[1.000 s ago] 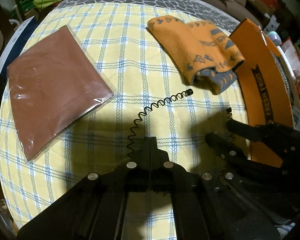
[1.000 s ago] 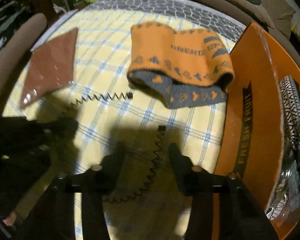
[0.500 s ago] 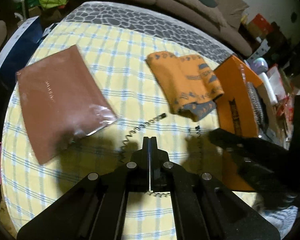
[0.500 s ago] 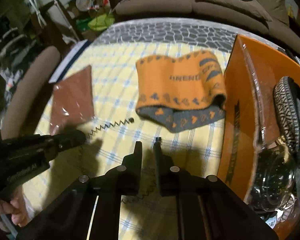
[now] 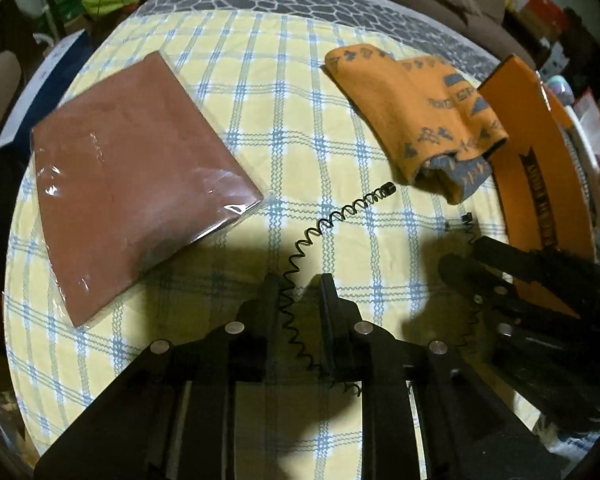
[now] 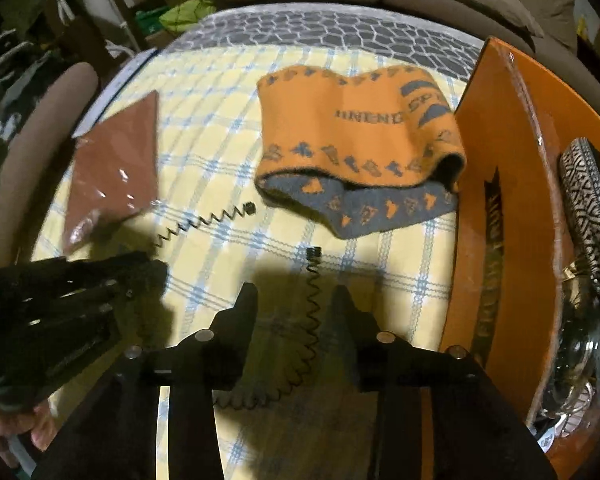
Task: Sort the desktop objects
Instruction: 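Carry the coiled cable into the orange box with both tools and release it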
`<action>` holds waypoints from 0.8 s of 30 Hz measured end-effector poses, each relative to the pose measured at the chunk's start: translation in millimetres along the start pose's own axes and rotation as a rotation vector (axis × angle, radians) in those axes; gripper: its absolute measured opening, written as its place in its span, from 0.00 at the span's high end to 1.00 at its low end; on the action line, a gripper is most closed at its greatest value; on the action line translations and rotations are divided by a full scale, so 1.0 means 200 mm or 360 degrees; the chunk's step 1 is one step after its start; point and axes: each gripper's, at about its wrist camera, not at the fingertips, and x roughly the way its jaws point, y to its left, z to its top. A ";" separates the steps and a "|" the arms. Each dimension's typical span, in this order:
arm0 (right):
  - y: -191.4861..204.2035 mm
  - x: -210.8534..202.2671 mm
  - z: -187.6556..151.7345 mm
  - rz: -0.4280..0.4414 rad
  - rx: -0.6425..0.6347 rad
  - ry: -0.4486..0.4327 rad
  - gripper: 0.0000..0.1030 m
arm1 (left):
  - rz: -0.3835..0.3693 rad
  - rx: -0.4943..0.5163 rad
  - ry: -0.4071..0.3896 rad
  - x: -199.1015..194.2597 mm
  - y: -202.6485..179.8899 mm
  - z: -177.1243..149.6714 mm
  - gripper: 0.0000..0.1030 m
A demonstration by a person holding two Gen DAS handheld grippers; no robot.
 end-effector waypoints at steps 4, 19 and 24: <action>0.02 0.05 -0.01 0.0012 -0.0042 0.0029 0.81 | -0.0027 -0.0020 0.0004 0.00 0.02 0.00 0.94; -0.15 -0.30 0.07 0.0325 0.0207 -0.0277 0.90 | -0.0415 -0.0223 -0.0148 -0.28 0.10 0.11 0.93; -0.24 -0.43 0.07 0.0353 0.0275 -0.0363 0.90 | -0.0529 -0.0198 -0.0188 -0.39 0.00 0.10 0.93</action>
